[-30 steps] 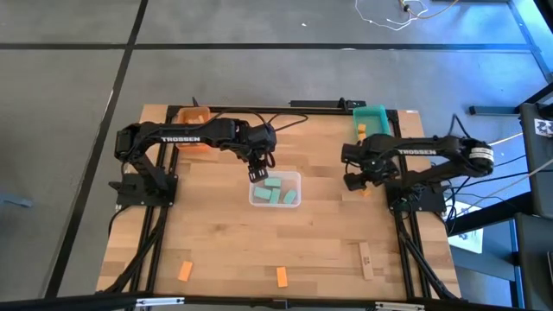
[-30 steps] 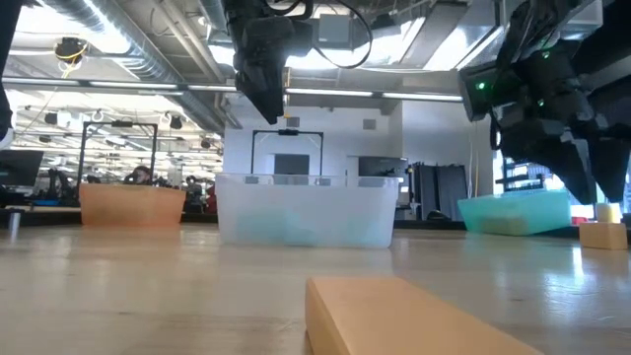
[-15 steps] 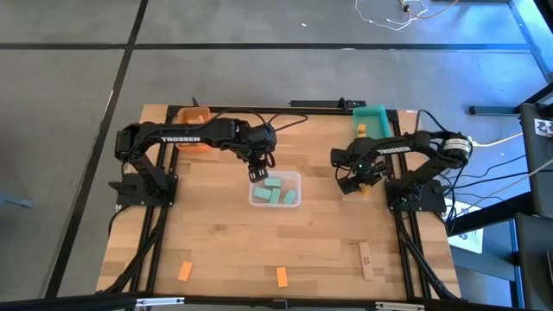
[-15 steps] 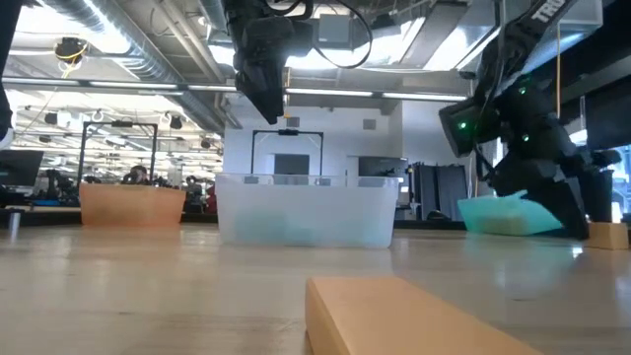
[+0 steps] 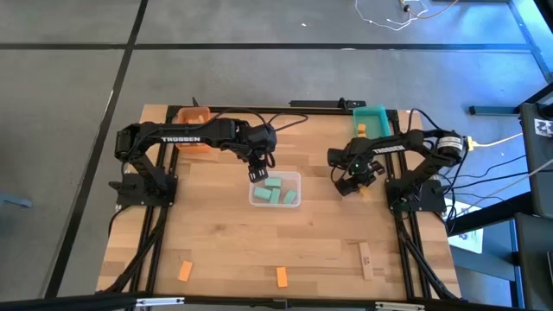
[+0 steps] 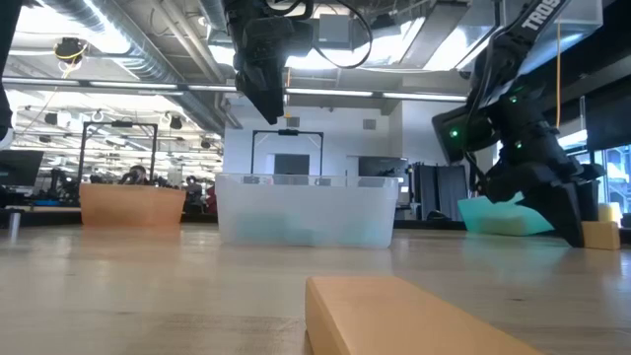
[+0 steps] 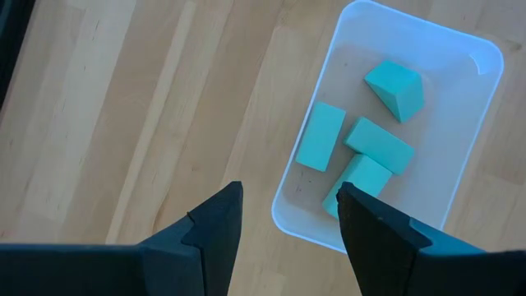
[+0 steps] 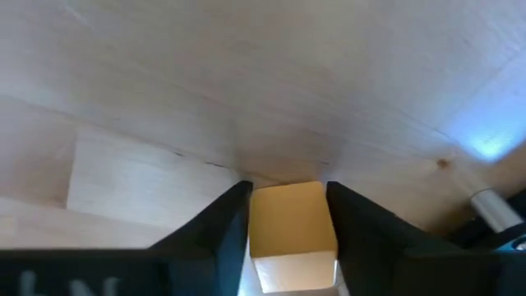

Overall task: Sort & place blocks by color
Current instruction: Put the yellow block into the blue bin

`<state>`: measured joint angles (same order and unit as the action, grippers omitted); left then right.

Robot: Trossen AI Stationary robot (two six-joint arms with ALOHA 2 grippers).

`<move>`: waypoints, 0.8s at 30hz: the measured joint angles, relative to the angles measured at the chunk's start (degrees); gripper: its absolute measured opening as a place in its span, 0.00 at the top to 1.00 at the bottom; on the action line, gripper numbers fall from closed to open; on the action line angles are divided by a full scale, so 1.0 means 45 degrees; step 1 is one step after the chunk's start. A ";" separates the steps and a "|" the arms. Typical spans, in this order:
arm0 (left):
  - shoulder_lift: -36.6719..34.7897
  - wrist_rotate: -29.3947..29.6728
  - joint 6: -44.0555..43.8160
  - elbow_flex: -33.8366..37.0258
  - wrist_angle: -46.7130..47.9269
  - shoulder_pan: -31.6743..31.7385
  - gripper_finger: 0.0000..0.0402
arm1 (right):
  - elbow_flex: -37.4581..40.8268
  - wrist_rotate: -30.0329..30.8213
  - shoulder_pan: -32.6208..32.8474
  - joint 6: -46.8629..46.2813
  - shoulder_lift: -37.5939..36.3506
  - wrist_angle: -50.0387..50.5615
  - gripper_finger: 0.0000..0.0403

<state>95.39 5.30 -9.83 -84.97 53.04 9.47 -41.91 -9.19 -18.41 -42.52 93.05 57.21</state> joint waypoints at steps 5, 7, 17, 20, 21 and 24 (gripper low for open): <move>0.0000 0.0000 0.0000 0.0000 0.0002 0.0000 0.53 | 0.0029 0.0038 0.0002 0.0523 -0.0173 -0.0072 0.68; 0.0000 0.0000 0.0000 0.0000 0.0000 0.0000 0.53 | 0.0044 0.0059 0.0005 0.0659 -0.0234 -0.0145 0.68; 0.0000 0.0000 -0.0004 0.0000 0.0000 0.0000 0.53 | -0.0927 0.0646 0.0005 0.2157 -0.0250 -0.1089 0.68; 0.0000 0.0000 -0.0004 0.0000 0.0004 0.0000 0.53 | -0.1696 0.0623 0.0005 0.2711 -0.0251 -0.1368 0.68; 0.0000 0.0000 -0.0004 0.0000 0.0004 0.0000 0.53 | -0.1972 0.0610 0.0005 0.2902 -0.0251 -0.1425 0.68; 0.0000 0.0000 -0.0004 0.0000 0.0004 0.0000 0.53 | -0.2995 0.0801 0.0005 0.3496 -0.0251 -0.1437 0.68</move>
<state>95.39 5.30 -9.85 -84.97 53.06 9.47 -55.39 -5.58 -18.39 -26.79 91.92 50.74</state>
